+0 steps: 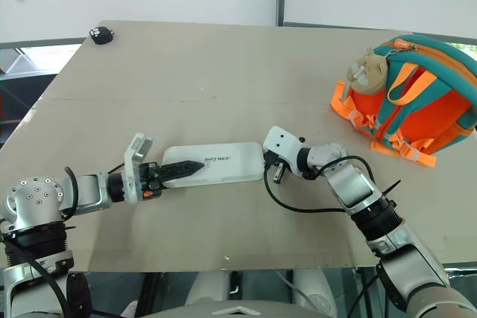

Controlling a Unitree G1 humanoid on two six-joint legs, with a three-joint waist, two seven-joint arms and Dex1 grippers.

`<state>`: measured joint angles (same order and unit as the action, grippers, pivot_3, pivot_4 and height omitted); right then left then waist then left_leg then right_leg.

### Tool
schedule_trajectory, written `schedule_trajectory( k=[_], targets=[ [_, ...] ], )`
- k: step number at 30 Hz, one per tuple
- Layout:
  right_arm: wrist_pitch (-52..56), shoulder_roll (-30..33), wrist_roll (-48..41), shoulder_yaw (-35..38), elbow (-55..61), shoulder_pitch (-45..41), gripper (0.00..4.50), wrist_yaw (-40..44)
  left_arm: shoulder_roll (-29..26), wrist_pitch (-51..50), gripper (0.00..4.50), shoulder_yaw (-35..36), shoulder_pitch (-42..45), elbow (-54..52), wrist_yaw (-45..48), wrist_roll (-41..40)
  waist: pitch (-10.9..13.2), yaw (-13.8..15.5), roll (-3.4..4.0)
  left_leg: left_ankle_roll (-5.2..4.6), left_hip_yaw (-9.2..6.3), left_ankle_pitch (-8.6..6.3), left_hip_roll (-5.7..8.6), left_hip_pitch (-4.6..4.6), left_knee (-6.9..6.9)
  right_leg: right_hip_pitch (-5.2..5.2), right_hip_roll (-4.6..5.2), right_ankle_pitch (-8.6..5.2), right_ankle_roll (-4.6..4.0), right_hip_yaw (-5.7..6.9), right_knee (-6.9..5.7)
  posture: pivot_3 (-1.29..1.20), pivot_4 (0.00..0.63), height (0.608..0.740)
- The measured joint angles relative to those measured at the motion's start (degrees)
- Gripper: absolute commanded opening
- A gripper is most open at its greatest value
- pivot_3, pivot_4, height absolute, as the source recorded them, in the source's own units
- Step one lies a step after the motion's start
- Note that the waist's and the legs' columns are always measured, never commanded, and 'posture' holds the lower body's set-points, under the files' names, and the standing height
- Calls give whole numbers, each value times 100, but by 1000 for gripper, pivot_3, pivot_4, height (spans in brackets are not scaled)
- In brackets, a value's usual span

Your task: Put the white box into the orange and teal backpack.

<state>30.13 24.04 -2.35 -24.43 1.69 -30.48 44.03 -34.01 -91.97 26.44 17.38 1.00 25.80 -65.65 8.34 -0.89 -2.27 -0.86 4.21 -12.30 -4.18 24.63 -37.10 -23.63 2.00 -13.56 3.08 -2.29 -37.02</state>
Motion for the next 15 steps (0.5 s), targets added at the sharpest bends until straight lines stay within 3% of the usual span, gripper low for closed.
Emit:
schedule_trajectory(
  k=[4,9,10,12,15],
  targets=[
    [-51,149,-175,413,238,428,0,-13,98,-45,1302,249,-71,3,53,-435,0,35,-1,0,-8,0,3,4,0,0,5,-1,-2,8,1,0,150,740],
    [84,504,-599,1217,1206,1165,0,-26,189,-45,1170,480,-182,-35,-166,-730,0,12,-1,0,-7,0,2,0,0,1,4,-6,-10,6,0,0,150,740],
    [252,515,-791,1524,1421,1309,413,-68,192,-43,1169,528,-188,-52,-228,-812,0,15,-1,0,-7,0,2,0,0,1,4,-5,-9,6,0,0,150,740],
    [506,518,-1032,1925,1715,1463,749,-162,191,-15,1169,552,-178,-107,-288,-848,1,16,-1,0,-7,0,2,1,0,0,4,-5,-9,5,0,0,150,740],
    [1370,495,-1845,3355,2800,2030,2080,-533,164,231,1168,535,-196,-543,-334,-870,1,58,-1,1,-11,-1,3,7,3,0,5,-5,-8,8,3,0,150,740]
  ],
)
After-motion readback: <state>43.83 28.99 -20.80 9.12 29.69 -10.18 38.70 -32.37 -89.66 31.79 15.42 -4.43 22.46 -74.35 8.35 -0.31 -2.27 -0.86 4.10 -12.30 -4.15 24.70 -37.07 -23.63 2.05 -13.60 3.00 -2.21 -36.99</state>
